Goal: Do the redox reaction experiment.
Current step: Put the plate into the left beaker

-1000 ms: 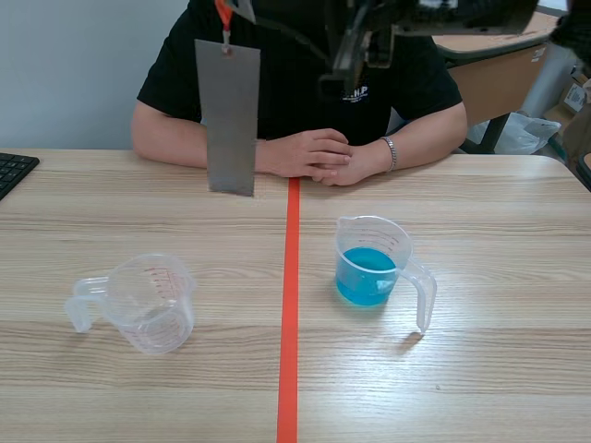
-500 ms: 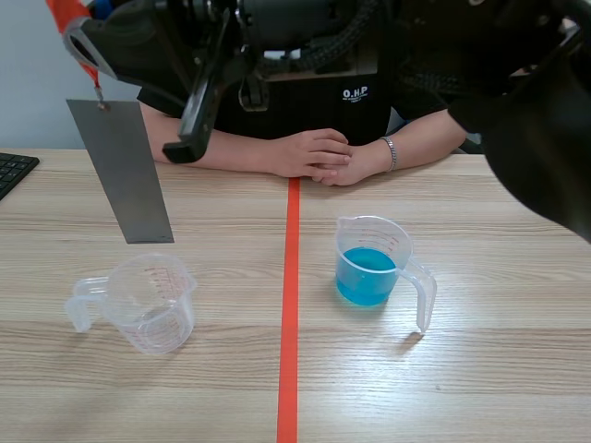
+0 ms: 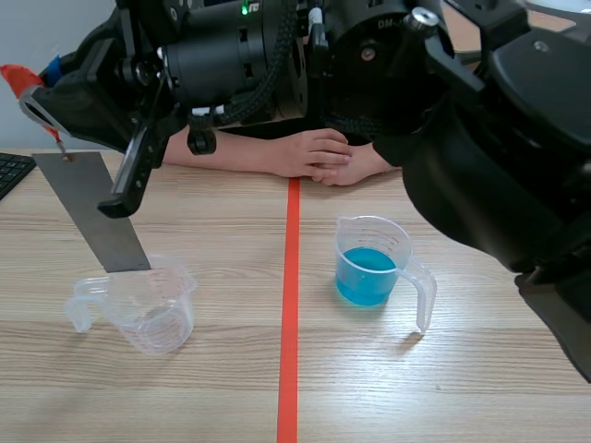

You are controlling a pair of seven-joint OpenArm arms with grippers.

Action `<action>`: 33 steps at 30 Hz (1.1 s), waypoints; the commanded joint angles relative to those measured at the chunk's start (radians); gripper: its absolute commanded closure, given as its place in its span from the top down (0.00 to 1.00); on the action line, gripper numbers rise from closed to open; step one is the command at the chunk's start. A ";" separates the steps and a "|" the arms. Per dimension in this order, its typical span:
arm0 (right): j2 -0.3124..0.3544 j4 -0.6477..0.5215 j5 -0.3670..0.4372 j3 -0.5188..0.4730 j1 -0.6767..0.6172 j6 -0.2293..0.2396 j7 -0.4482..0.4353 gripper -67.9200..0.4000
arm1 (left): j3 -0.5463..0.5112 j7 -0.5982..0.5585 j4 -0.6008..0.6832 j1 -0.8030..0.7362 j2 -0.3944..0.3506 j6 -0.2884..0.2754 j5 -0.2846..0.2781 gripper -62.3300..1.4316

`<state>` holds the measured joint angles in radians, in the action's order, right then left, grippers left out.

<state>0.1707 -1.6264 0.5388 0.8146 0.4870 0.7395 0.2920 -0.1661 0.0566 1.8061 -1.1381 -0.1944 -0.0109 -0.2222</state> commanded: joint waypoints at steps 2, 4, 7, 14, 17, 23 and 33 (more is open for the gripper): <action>-0.014 0.010 -0.009 -0.001 0.023 -0.014 -0.018 0.03 | 0.003 -0.011 0.007 -0.006 -0.001 0.001 -0.006 0.89; -0.020 0.022 -0.013 -0.001 0.023 -0.014 -0.018 0.03 | 0.003 -0.011 0.007 -0.006 -0.001 0.001 -0.006 0.93; -0.029 0.039 -0.016 -0.001 0.023 -0.014 -0.018 0.03 | 0.003 -0.011 0.007 -0.006 -0.001 0.001 -0.006 0.98; -0.045 0.093 -0.028 -0.001 0.023 -0.014 -0.027 0.03 | 0.003 -0.011 0.007 -0.006 -0.001 0.001 -0.006 1.00; -0.053 0.123 -0.042 -0.001 0.023 -0.014 -0.038 0.03 | 0.003 -0.011 0.007 -0.006 -0.001 0.002 -0.006 1.00; -0.068 0.199 -0.103 0.000 0.023 -0.014 -0.097 0.03 | 0.003 -0.010 0.007 -0.006 -0.001 0.002 -0.006 1.00; -0.098 0.335 -0.200 0.000 0.023 -0.014 -0.188 0.03 | 0.003 -0.010 0.007 -0.006 -0.003 -0.002 -0.006 1.00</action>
<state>0.0879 -1.2819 0.3370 0.8200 0.4870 0.7261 0.1246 -0.1661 0.0566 1.8061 -1.1381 -0.1970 -0.0113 -0.2222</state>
